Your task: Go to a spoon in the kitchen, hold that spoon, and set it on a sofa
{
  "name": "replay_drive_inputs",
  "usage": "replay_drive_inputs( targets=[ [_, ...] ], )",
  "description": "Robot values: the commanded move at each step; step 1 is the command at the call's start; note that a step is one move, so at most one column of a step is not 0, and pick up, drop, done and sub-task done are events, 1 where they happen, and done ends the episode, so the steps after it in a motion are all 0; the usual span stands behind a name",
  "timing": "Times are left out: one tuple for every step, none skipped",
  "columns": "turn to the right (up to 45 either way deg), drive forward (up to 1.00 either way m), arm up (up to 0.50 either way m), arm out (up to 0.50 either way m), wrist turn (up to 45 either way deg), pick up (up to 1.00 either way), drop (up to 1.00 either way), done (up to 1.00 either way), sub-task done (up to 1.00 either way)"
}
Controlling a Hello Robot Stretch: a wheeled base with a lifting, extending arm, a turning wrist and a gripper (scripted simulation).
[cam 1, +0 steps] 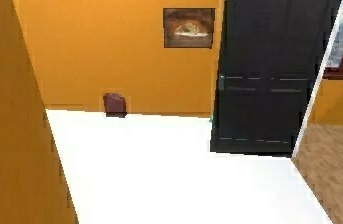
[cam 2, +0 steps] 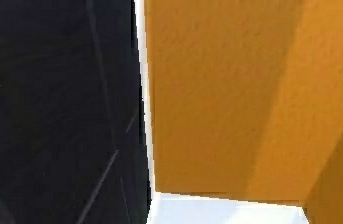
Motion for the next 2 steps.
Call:
replay_drive_inputs(
  targets=[
    [0.0, 0.30, 0.00, 0.00, 0.0, 0.00, 0.00, 0.00, 0.00],
    [6.0, 0.00, 0.00, 0.00, 0.0, 0.00, 0.00, 0.00, 0.00]
  ],
)
